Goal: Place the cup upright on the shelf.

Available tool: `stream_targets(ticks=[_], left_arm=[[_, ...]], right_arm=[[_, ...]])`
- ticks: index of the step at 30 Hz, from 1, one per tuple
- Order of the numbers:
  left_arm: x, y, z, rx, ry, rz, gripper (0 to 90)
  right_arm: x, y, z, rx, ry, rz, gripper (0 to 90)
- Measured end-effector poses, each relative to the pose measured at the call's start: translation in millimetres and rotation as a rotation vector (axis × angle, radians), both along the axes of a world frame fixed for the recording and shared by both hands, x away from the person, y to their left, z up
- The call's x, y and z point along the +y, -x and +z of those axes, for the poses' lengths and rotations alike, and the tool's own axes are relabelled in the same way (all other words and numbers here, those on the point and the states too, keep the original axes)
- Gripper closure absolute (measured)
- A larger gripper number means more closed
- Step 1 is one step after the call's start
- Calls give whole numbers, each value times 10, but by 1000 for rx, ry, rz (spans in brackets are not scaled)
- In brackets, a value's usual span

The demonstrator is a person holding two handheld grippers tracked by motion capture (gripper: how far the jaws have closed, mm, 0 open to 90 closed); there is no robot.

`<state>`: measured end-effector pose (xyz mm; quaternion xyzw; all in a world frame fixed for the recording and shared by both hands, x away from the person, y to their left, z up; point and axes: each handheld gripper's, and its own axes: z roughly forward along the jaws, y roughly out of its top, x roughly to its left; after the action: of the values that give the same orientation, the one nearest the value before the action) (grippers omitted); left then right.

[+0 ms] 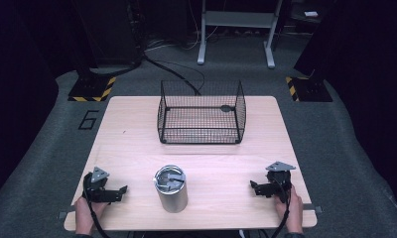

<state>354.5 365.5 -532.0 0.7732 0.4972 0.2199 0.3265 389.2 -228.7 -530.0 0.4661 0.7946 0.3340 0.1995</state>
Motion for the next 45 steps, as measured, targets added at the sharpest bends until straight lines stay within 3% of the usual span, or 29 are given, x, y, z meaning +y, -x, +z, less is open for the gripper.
stream_targets(ticks=[21, 23, 24, 26, 30, 35, 38, 39, 45], left_arm=[[5, -4, -2, 1, 19, -5, 0], [16, -3, 6, 7, 32, -18, 0], [32, 6, 18, -2, 67, -34, 0], [30, 18, 22, -20, 96, -44, 0], [-4, 59, 83, -46, 128, -81, 0], [-72, 117, 190, -69, 145, -134, 0], [-136, 137, 244, -68, 151, -162, 0], [-165, 152, 288, -59, 158, -192, 0], [-284, 185, 393, -104, 175, -246, 0]], right_arm=[[3, 5, 1, 4, 0, -6, 0], [4, 8, 2, 5, -2, -11, 0], [5, 10, 2, 5, -3, -16, 0], [5, 10, 2, 5, -3, -16, 0], [5, 11, 2, 5, -3, -16, 0], [5, 11, 2, 5, -3, -16, 0], [6, 11, 2, 5, -3, -16, 0], [6, 11, 2, 5, -3, -16, 0], [5, 11, 2, 5, -3, -17, 0]])
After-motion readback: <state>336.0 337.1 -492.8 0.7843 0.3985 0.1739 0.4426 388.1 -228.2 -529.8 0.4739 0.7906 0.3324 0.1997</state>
